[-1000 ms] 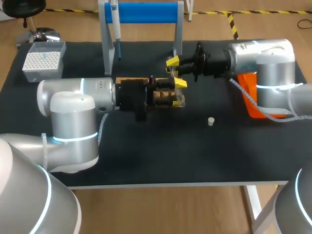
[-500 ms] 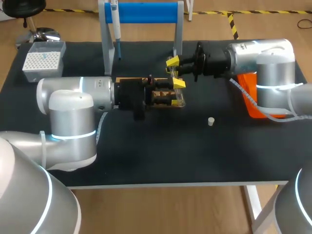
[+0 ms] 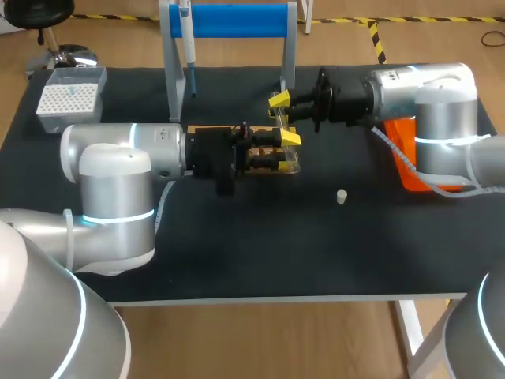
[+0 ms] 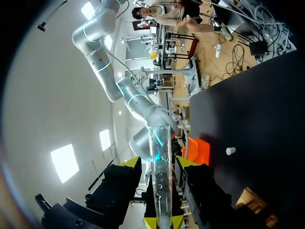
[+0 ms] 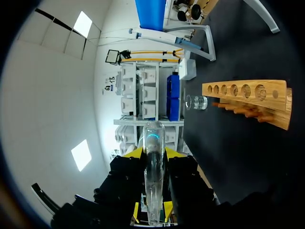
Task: Invert the test tube, pick up the pipette, mount the tip to pipette, aspirate from beaker and dispense into the tube, eject the tip, return the pipette, and cap with the stopper.
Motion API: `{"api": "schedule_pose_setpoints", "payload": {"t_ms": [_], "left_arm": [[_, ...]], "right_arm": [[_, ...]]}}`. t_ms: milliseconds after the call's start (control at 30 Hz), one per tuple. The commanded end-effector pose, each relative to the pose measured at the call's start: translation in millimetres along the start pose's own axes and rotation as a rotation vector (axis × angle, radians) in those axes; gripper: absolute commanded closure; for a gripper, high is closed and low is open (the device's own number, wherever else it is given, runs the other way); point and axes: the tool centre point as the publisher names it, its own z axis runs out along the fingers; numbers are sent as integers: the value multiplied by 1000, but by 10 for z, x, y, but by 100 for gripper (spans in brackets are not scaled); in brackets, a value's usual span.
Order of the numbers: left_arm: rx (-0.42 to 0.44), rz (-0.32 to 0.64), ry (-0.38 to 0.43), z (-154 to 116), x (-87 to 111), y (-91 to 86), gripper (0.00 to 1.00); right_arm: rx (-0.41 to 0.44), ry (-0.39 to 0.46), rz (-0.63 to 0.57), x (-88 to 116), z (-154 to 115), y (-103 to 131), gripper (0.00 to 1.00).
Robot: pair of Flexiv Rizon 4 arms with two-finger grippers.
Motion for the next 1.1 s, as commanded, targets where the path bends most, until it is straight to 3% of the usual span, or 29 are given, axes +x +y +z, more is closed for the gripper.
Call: {"api": "schedule_pose_setpoints", "payload": {"t_ms": [33,267,400,533,600,633,867,900,933,967,1000,1100], "left_arm": [[4,-3,3,4,1,16,57],[3,-10,10,10,5,18,59],[1,-14,10,10,7,22,67],[0,-17,9,9,11,29,82],[-1,-18,8,8,12,32,98],[-1,-19,8,8,12,33,100],[7,-23,0,0,15,37,100],[10,-24,0,-2,16,35,100],[11,-25,0,-3,16,34,100],[10,-25,0,-6,17,33,100],[10,-25,0,-6,17,33,100],[10,-25,0,-6,17,33,100]], "right_arm": [[2,-2,0,6,-10,3,100],[2,-2,0,6,-10,3,100],[2,-2,0,6,-10,3,100],[2,-2,0,6,-10,3,100],[2,-2,0,6,-10,3,100],[2,-2,0,6,-10,3,100],[2,-2,0,6,-10,3,100],[2,-2,0,6,-10,3,82],[2,-2,0,6,-10,3,55],[2,-2,0,6,-10,3,13],[2,-2,0,6,-10,3,0],[2,-2,0,6,-10,3,0]]}}
